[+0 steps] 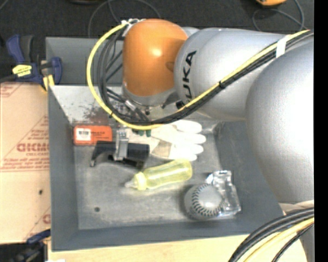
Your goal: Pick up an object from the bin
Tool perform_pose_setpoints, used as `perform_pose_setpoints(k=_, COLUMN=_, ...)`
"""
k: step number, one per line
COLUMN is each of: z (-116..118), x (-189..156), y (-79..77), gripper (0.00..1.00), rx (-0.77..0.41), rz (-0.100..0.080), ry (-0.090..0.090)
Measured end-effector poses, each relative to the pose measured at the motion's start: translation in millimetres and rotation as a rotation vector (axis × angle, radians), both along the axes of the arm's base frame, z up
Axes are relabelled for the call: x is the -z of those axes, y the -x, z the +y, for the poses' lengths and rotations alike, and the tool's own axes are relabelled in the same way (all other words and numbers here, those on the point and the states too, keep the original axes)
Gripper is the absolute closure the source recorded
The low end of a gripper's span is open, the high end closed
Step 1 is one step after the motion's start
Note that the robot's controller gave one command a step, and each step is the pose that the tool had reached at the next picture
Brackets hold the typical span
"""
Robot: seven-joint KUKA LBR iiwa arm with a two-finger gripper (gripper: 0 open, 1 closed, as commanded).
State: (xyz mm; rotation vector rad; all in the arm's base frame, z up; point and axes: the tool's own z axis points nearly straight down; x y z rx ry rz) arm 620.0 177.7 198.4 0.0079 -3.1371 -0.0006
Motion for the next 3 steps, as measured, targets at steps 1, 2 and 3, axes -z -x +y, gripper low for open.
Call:
perform_pose_setpoints(k=1, z=-1, x=-6, y=-1.7, gripper=0.0, rx=0.004, rz=-0.008, ry=-0.001)
perform_pose_setpoints(k=2, z=-25, x=58, y=1.6, gripper=0.0, rx=0.082, rz=-0.009, ry=-0.002)
perform_pose_setpoints(k=3, z=-44, x=132, y=10.7, gripper=0.0, rx=0.084, rz=-0.007, ry=0.0)
